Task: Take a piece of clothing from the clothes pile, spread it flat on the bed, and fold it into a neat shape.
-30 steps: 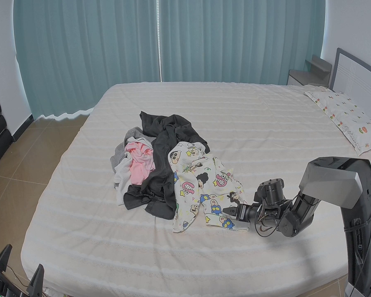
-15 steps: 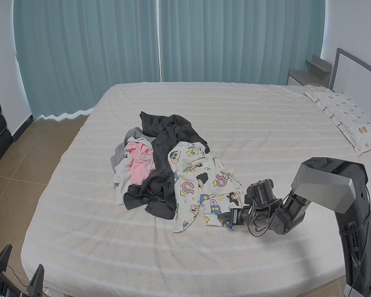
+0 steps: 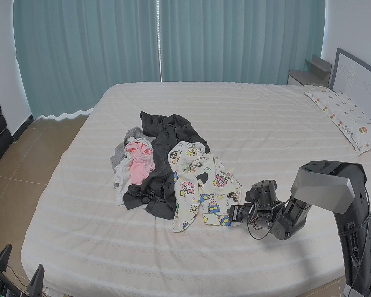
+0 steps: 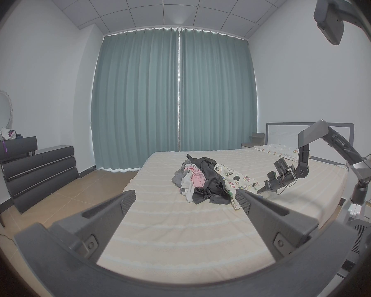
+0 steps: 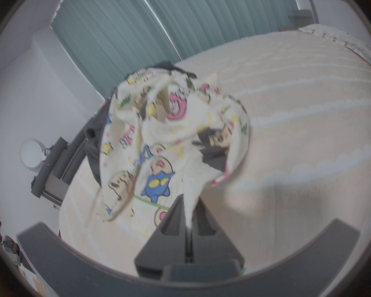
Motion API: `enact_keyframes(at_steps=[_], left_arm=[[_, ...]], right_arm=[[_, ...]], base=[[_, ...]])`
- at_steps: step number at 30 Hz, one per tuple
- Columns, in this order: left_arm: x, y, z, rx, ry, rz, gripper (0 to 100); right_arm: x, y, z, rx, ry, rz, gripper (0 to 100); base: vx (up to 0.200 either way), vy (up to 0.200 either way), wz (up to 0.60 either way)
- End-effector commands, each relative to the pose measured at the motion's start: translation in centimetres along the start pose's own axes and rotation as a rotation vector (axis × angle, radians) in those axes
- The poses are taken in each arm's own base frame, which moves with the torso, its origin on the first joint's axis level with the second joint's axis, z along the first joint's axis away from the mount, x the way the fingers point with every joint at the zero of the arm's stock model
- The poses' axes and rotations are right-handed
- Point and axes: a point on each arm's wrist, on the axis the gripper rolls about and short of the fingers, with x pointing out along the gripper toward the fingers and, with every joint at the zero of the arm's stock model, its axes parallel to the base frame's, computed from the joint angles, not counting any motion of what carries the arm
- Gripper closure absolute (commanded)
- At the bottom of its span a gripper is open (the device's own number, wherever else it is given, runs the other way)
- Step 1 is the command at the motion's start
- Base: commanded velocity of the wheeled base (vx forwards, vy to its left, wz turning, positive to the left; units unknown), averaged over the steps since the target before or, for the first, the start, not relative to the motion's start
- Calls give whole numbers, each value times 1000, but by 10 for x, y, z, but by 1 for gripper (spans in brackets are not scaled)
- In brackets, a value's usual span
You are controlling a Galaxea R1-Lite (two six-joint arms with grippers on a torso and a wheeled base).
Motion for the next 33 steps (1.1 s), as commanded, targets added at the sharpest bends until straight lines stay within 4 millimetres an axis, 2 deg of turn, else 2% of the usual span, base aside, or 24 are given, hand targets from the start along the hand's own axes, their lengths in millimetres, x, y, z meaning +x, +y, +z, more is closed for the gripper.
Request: enact_keyframes(at_steps=[1,4,6,8,9,10,15,18,20,21,22,23,24,25,26,27,28,29,31,32,33], left_arm=[[0,0,-5,0,1,0,0],[0,0,-5,1,1,0,0],[0,0,-5,1,1,0,0],[0,0,-5,1,1,0,0],[0,0,-5,1,1,0,0],[0,0,-5,1,0,0,0],[0,0,-5,4,-2,0,0],[0,0,-5,23,-3,1,0],[0,0,-5,32,-5,1,0],[-8,0,30,-2,-132,-18,0],[-14,0,61,-57,-201,-41,0],[-14,0,61,-57,-201,-41,0],[-18,1,106,-163,-260,-115,0],[-18,1,109,-169,-262,-124,0],[-16,1,126,-182,-263,-185,0],[-4,0,137,-152,-209,-278,0],[8,-1,139,-137,-152,-314,0],[8,-1,139,-137,-152,-314,0],[48,-4,138,-104,18,-413,0],[49,-5,138,-103,27,-420,0],[70,-7,135,-92,115,-508,0]], right_arm=[[-37,7,-2,33,-125,82,100],[-61,14,-1,27,-193,126,100],[-68,15,1,26,-205,132,100],[-92,18,5,31,-231,146,100],[-92,18,5,31,-231,146,100],[-109,24,9,44,-241,156,100],[-153,48,22,49,-292,236,100],[-187,67,29,31,-345,307,100],[-194,71,30,26,-358,328,100],[-212,84,32,12,-387,386,100],[-218,88,33,6,-400,407,100],[-218,88,33,6,-400,407,100],[-229,94,38,2,-435,442,100],[-229,95,39,2,-438,443,100],[-236,98,43,-2,-463,463,100],[-251,104,50,-6,-515,508,100],[-257,106,53,-7,-539,525,100],[-257,106,53,-7,-539,525,100],[-275,111,62,-12,-604,569,100],[-275,112,63,-12,-608,572,100],[-286,115,70,-14,-653,601,100]], base=[[0,0,0],[0,0,0],[0,0,0],[0,0,0],[0,0,0],[0,0,0],[0,0,0],[0,0,0],[0,0,0],[0,0,0],[0,0,0],[0,0,0],[0,0,0],[0,0,0],[0,0,0],[0,0,0],[0,0,0],[0,0,0],[0,0,0],[0,0,0],[0,0,0]])
